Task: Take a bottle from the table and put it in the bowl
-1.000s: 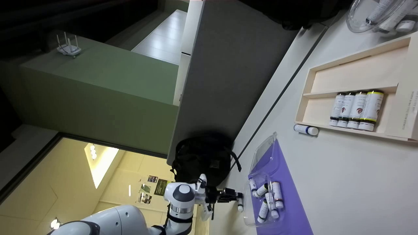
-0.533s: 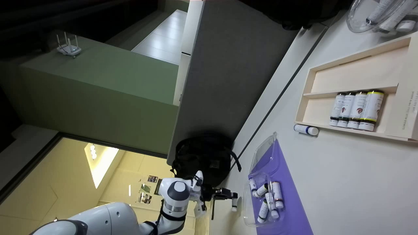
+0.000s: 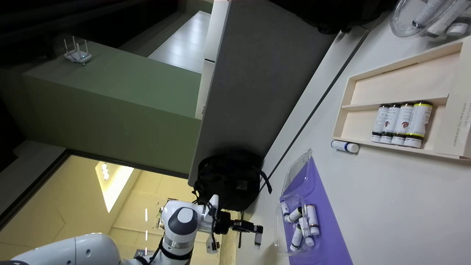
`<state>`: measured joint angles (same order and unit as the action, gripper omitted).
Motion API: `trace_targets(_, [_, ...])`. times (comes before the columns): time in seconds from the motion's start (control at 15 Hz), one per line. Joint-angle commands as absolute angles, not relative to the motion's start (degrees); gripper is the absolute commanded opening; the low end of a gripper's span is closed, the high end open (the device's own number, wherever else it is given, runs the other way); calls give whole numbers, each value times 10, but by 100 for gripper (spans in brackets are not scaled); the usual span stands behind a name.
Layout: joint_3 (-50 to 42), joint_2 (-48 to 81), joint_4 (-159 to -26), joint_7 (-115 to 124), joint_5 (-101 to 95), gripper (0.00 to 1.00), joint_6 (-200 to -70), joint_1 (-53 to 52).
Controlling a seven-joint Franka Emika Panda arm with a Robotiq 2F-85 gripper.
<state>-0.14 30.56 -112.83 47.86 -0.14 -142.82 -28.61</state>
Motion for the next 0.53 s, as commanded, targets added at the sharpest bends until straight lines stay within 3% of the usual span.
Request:
trace_targets(0.0, [-11,214,-1272,543,-24,7,-1478,-280])
trace_targets(0.47, [-133,140,-1425,788,-281,7,-1615,-336])
